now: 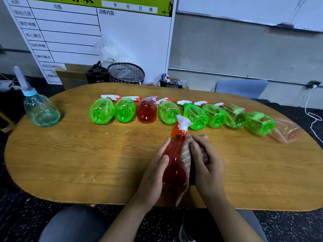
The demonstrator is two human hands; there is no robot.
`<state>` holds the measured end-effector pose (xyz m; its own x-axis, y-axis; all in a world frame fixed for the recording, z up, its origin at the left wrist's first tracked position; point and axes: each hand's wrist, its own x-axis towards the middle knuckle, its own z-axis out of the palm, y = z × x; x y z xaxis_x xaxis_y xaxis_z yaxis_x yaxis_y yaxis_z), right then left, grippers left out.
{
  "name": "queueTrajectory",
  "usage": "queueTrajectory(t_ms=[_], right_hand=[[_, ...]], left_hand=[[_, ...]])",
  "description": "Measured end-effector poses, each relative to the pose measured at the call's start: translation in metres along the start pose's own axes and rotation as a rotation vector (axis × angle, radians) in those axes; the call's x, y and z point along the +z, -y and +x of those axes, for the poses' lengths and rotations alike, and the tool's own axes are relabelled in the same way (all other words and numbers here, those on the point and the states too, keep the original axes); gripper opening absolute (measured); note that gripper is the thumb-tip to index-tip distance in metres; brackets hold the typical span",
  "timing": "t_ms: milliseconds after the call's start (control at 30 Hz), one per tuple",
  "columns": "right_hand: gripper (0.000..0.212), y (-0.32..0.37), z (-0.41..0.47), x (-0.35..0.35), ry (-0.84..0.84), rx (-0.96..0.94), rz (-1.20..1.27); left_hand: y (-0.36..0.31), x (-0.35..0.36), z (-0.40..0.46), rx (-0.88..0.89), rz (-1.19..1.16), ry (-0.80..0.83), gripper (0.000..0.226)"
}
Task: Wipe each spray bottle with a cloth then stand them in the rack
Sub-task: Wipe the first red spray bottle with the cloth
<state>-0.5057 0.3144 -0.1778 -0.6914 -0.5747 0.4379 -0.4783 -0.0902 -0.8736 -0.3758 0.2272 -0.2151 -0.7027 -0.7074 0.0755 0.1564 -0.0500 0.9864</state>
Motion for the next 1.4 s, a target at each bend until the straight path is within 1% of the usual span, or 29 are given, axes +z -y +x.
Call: queueTrajectory(t_ms=[100,167,300,367,467,533,600,700,767,833,900,1000,1067,1100,1133,1233,1267,1333,1400], right_hand=[[0.031,0.004,0.013,0.005,0.079,-0.082,-0.25],[0.037,0.001,0.008,0.008,0.14,-0.141,-0.35],[0.037,-0.006,-0.009,-0.004,0.206,-0.393,-0.36],[0.036,-0.009,-0.019,-0.011,0.283,-0.562,-0.392],[0.033,-0.013,-0.028,-0.015,0.392,-0.787,-0.498],[0.032,-0.012,-0.022,-0.014,0.398,-0.848,-0.524],[0.031,-0.007,-0.008,-0.014,0.348,-0.778,-0.502],[0.034,0.001,0.015,-0.007,0.235,-0.477,-0.469],[0.039,0.001,0.02,-0.002,0.19,-0.361,-0.476],[0.038,0.002,0.014,0.001,0.201,-0.385,-0.45],[0.035,0.003,0.001,-0.001,0.254,-0.491,-0.416],[0.032,-0.004,-0.019,-0.005,0.359,-0.709,-0.455],[0.03,-0.006,-0.021,-0.01,0.387,-0.766,-0.451],[0.029,-0.004,-0.018,-0.012,0.376,-0.739,-0.428],[0.029,-0.001,-0.012,-0.013,0.342,-0.673,-0.404],[0.036,0.007,0.017,-0.009,0.173,-0.389,-0.417],[0.037,0.008,0.024,-0.006,0.152,-0.321,-0.434],[0.038,0.007,0.027,0.002,0.183,-0.278,-0.451],[0.038,0.005,0.018,0.005,0.233,-0.336,-0.46]], left_hand=[[0.002,0.001,0.0,0.008,0.001,0.002,0.051],[0.003,-0.001,0.001,0.002,-0.003,-0.015,0.051],[0.001,-0.003,0.0,0.022,0.022,-0.028,0.05],[0.0,-0.003,0.0,0.032,0.027,-0.039,0.05],[-0.004,-0.003,-0.001,0.015,-0.037,-0.044,0.048],[-0.004,-0.003,0.0,0.01,-0.034,-0.044,0.049],[-0.003,-0.002,0.001,0.011,-0.027,-0.032,0.05],[-0.003,0.001,0.001,0.028,0.019,-0.017,0.049],[-0.001,0.0,0.0,0.029,0.038,-0.014,0.049],[0.0,-0.001,0.0,0.03,0.025,-0.034,0.049],[0.001,-0.002,0.001,0.019,-0.009,-0.06,0.049],[-0.001,-0.002,0.002,-0.002,-0.085,-0.072,0.047],[-0.001,-0.002,0.002,-0.005,-0.101,-0.084,0.047],[0.001,-0.001,0.003,-0.008,-0.097,-0.078,0.048],[0.001,-0.001,0.002,-0.004,-0.083,-0.06,0.049],[0.002,0.002,0.001,-0.004,-0.057,0.005,0.044],[0.002,0.002,0.0,-0.006,-0.054,0.018,0.044],[0.001,0.001,0.0,0.008,-0.037,0.012,0.047],[0.001,0.0,0.002,0.001,-0.038,-0.01,0.049]])
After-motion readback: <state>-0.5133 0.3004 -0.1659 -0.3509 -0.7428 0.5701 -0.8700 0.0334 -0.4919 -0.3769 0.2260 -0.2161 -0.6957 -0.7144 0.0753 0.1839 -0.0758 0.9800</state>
